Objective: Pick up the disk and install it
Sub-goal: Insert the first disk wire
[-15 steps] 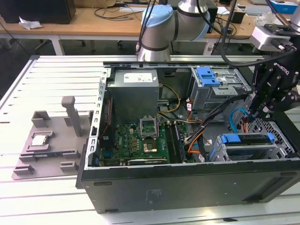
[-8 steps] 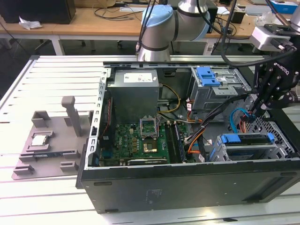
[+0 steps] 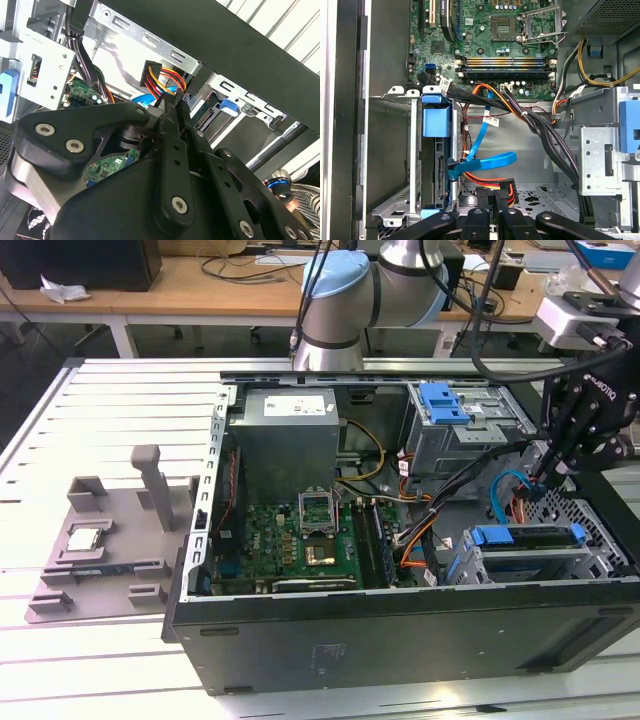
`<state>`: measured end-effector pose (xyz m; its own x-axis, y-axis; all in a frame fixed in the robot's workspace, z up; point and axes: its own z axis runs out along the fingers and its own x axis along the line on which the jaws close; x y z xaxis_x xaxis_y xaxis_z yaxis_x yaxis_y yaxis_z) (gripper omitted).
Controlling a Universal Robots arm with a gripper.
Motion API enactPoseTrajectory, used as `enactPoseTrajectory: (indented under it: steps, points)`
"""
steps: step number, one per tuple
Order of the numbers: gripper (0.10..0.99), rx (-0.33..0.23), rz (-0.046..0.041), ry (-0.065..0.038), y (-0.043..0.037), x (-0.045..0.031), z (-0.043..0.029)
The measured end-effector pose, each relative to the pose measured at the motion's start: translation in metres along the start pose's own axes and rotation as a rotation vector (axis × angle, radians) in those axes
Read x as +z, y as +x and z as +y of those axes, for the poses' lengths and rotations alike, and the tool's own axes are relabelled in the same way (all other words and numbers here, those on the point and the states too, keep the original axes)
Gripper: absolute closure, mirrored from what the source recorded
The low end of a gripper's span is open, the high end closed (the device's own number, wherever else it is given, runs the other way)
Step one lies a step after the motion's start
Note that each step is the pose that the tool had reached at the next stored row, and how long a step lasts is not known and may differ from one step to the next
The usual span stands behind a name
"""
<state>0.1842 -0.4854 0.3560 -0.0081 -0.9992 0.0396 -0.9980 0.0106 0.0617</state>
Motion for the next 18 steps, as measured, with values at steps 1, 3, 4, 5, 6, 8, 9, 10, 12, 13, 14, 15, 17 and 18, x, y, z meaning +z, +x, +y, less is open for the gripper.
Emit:
enactPoseTrajectory:
  steps: [1,3,4,5,6,8,9,10,12,13,14,15,17,18]
  points:
    - [0.922,0.000,0.0006,0.000,0.0011,0.0001,0.0014]
    - [0.922,0.000,0.0007,0.000,0.0054,0.0006,0.0024]
    - [0.922,0.000,0.0010,0.000,0.0081,0.0008,0.0029]
    - [0.922,0.000,0.0013,0.000,0.0110,0.0011,0.0034]
    - [0.922,0.000,0.0018,0.000,0.0159,0.0015,0.0041]
    - [0.922,0.000,0.0045,0.000,0.0222,0.0019,0.0045]
    - [0.922,0.001,0.0099,0.000,0.0279,0.0021,0.0045]
    - [0.922,0.001,0.0126,0.000,0.0313,0.0024,0.0045]
    - [0.922,0.001,0.0159,0.000,0.0365,0.0035,0.0046]
    - [0.922,0.001,0.0171,0.000,0.0380,0.0040,0.0046]
    - [0.922,0.001,0.0187,0.000,0.0405,0.0049,0.0047]
    - [0.922,0.001,0.0191,0.000,0.0417,0.0058,0.0047]
    - [0.922,0.001,0.0192,0.000,0.0426,0.0073,0.0046]
    - [0.922,0.001,0.0193,0.000,0.0429,0.0083,0.0046]
